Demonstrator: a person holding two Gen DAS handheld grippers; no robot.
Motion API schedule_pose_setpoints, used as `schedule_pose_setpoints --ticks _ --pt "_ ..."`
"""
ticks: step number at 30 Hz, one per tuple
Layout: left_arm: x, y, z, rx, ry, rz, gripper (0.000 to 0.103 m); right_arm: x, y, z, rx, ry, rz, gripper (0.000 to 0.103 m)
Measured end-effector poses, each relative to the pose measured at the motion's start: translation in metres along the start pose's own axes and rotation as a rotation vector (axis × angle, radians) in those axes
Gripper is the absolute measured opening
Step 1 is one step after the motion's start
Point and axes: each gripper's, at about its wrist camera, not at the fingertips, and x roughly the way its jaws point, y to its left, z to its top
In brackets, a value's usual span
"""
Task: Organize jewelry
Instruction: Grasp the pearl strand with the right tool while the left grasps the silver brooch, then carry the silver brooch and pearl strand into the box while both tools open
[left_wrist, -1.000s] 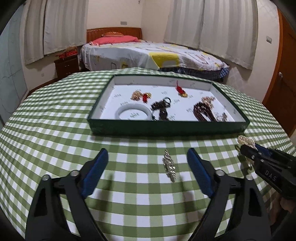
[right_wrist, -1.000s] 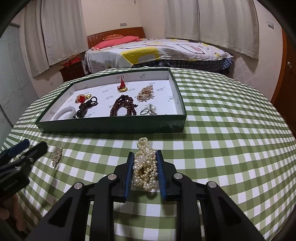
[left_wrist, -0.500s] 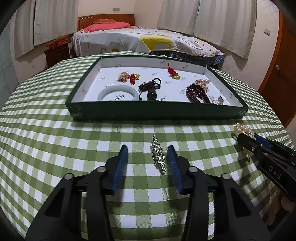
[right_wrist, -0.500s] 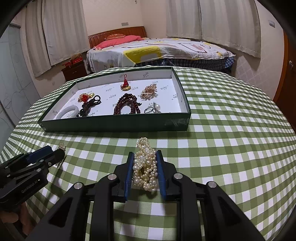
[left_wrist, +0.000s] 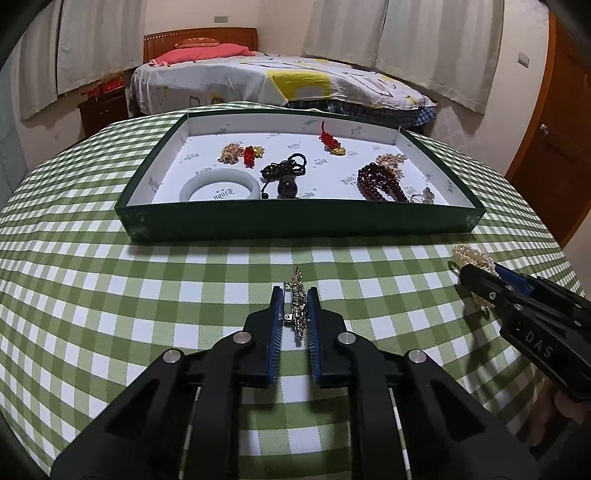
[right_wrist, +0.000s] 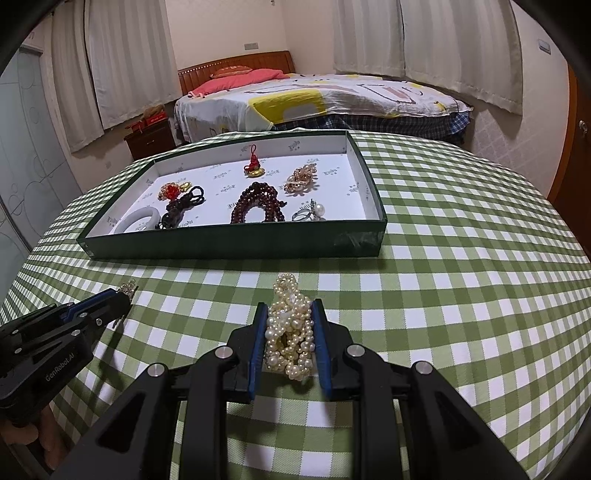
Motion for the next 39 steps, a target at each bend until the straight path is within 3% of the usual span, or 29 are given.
schedule_pose_setpoints --ticks 10,22,30,39 --pt "-0.008 -0.001 0.001 0.006 -0.025 0.002 0.013 -0.003 0.003 0.001 -0.002 -0.013 0.004 0.025" --pt "-0.036 0.001 0.019 0.015 -0.119 0.002 0.013 -0.025 0.008 0.014 -0.003 -0.071 0.033 0.025" --pt "-0.055 0.0 0.047 0.014 -0.201 -0.013 0.013 -0.039 0.015 0.04 -0.01 -0.136 0.057 0.025" --pt "-0.061 0.0 0.096 0.017 -0.303 -0.016 0.013 -0.043 0.026 0.094 -0.039 -0.243 0.074 0.025"
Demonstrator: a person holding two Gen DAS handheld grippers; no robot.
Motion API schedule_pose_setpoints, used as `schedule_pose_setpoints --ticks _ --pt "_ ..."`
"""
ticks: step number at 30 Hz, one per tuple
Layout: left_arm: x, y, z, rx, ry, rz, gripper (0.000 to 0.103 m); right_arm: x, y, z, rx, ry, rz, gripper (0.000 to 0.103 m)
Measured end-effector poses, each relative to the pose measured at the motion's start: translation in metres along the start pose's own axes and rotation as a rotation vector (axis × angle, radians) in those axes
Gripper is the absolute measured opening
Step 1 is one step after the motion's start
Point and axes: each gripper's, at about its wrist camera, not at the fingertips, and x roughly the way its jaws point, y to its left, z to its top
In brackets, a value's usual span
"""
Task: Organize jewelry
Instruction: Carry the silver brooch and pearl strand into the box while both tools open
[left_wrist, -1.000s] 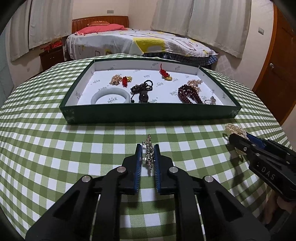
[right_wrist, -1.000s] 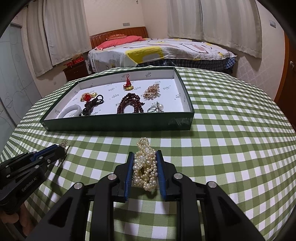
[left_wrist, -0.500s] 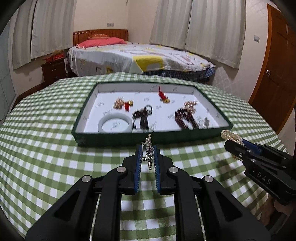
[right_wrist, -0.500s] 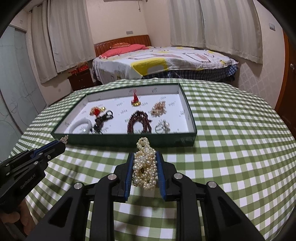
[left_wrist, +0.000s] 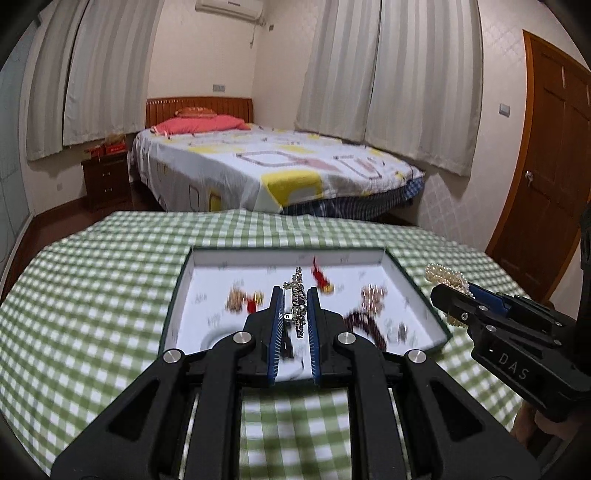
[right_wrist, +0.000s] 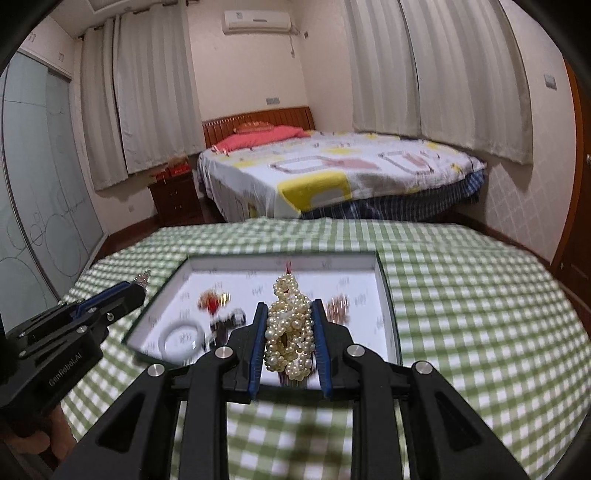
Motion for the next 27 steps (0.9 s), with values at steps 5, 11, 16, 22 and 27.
schedule_pose_setpoints --ticks 5,11,16,22,27 --pt "0.013 0.001 0.022 0.006 -0.049 0.005 0.013 0.012 0.003 0.024 -0.023 -0.05 0.001 0.025" --pt "0.041 -0.001 0.041 0.017 -0.067 0.011 0.013 0.039 0.001 0.038 -0.037 -0.058 -0.001 0.025" --pt "0.078 -0.001 0.042 0.014 -0.025 0.028 0.013 0.068 -0.004 0.042 -0.033 -0.034 -0.005 0.025" --pt "0.129 0.003 0.039 0.004 0.073 0.066 0.013 0.108 -0.015 0.036 -0.01 0.035 -0.016 0.025" --pt "0.159 0.012 0.031 -0.009 0.167 0.094 0.013 0.135 -0.022 0.027 0.012 0.108 -0.024 0.025"
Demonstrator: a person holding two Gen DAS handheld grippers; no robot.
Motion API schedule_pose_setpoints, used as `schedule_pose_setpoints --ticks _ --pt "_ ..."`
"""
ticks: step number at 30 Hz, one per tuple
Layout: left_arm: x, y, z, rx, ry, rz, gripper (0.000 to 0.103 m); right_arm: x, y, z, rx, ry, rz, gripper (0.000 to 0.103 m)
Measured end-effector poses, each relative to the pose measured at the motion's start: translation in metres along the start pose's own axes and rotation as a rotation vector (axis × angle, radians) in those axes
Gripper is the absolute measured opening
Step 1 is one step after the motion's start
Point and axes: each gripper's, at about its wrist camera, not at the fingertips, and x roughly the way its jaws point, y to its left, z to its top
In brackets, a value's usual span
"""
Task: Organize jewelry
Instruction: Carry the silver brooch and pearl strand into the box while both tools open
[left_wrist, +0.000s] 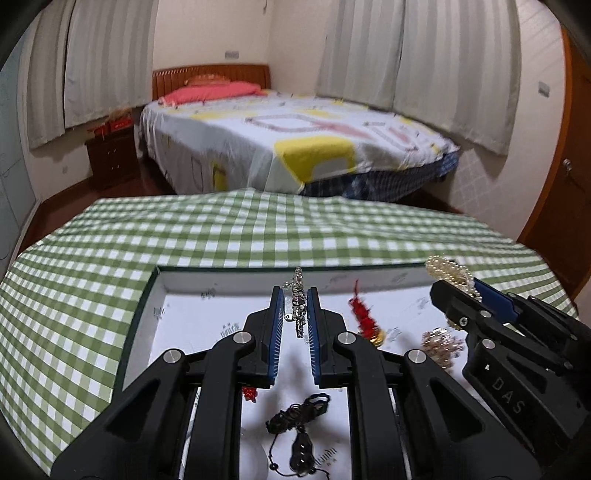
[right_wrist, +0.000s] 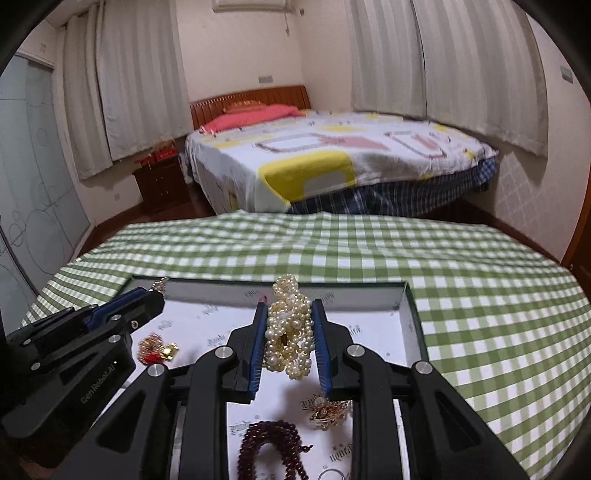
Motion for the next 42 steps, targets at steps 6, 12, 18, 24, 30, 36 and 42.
schedule_pose_setpoints --ticks 6,12,18,24,30,36,42 --pt "0.023 0.001 -0.005 0.003 0.096 0.026 0.013 0.019 -0.004 -0.004 0.01 0.078 -0.013 0.025" --pt "0.029 -0.003 -0.007 0.027 0.137 0.041 0.013 0.03 -0.005 -0.007 0.011 0.133 -0.017 0.025" --pt "0.037 -0.006 -0.005 0.041 0.175 0.064 0.013 0.037 -0.004 -0.004 0.0 0.166 -0.024 0.025" --pt "0.039 -0.007 -0.005 0.046 0.192 0.069 0.013 0.042 -0.005 -0.004 0.005 0.195 -0.025 0.025" --pt "0.038 -0.008 -0.006 0.047 0.184 0.057 0.015 0.045 -0.006 -0.003 0.007 0.211 -0.023 0.027" --pt "0.033 -0.007 -0.007 0.043 0.166 0.063 0.038 0.043 -0.005 -0.003 0.01 0.2 -0.028 0.039" --pt "0.028 -0.008 -0.007 0.046 0.149 0.078 0.047 0.04 -0.005 -0.004 0.008 0.192 -0.034 0.042"
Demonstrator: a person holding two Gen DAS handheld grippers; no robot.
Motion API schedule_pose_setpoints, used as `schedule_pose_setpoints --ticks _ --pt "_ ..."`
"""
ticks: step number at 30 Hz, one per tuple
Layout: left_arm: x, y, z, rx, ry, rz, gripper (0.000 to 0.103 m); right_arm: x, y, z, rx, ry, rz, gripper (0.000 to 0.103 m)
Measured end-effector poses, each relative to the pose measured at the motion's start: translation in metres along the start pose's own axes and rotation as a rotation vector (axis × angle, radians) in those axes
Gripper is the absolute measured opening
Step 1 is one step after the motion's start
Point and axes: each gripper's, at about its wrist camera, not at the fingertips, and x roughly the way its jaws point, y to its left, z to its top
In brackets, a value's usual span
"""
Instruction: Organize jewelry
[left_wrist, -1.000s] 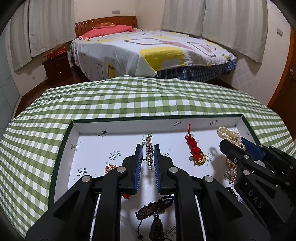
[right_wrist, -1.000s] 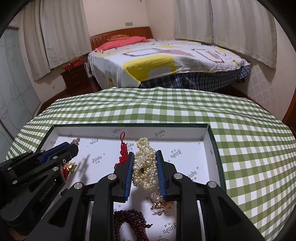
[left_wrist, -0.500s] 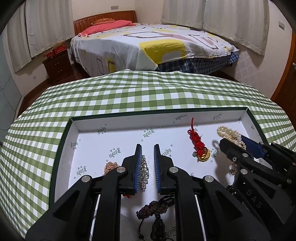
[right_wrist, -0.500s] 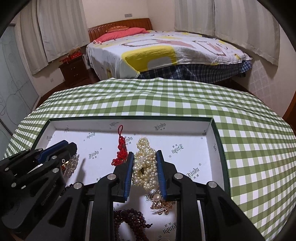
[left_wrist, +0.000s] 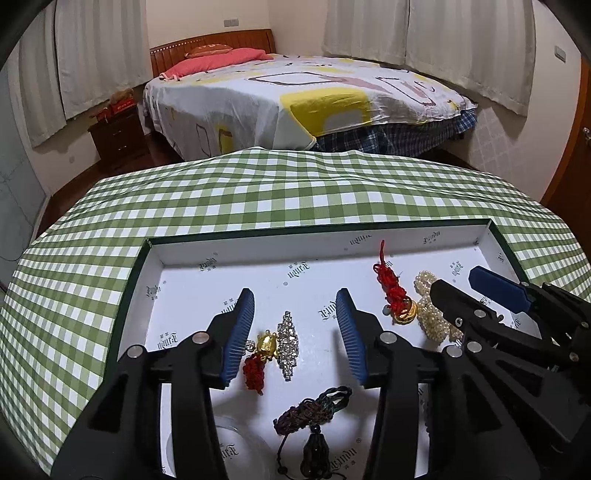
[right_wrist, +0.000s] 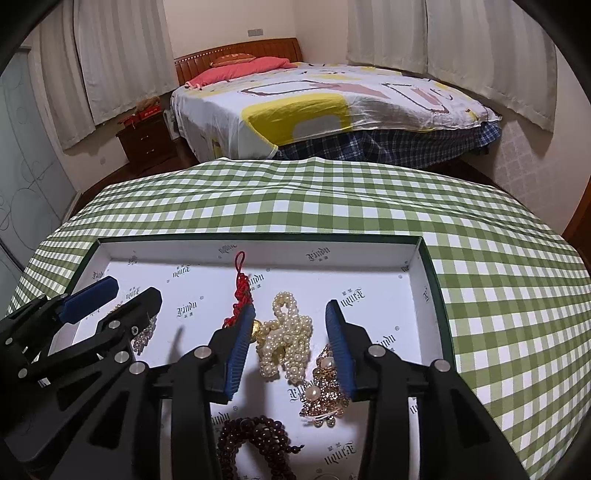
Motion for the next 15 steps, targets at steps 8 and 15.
schedule_pose_setpoints --ticks 8,15 --pt "-0.008 0.012 -0.003 -0.041 -0.022 0.021 0.064 -0.008 -0.004 -0.003 0.017 -0.023 -0.021 0.055" --pt "-0.026 0.027 -0.009 -0.093 -0.065 0.007 0.086 -0.027 -0.008 -0.007 0.038 -0.076 -0.027 0.071"
